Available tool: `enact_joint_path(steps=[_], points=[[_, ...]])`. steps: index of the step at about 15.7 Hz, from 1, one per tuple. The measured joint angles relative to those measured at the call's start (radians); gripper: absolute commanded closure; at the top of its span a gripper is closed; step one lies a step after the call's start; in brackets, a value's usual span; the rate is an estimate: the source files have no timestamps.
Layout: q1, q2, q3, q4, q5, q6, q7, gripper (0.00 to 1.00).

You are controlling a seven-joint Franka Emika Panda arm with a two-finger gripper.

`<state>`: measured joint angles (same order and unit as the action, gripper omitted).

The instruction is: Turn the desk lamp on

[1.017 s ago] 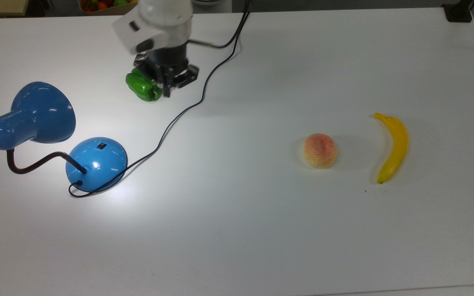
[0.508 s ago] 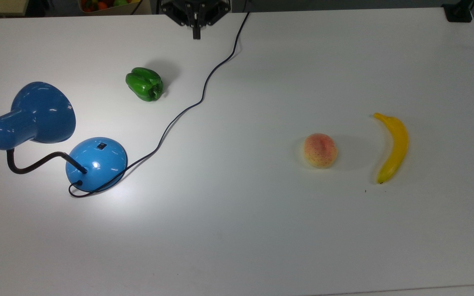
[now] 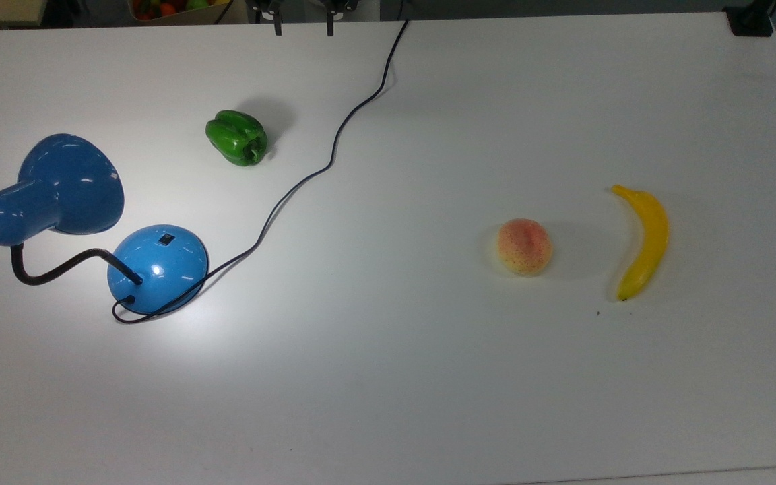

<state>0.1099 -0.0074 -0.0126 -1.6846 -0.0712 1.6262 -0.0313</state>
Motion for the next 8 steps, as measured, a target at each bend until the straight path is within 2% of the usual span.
enact_joint_path(steps=[8], points=[[-0.007, -0.018, -0.012, 0.065, 0.0, 0.0, 0.0, 0.0]])
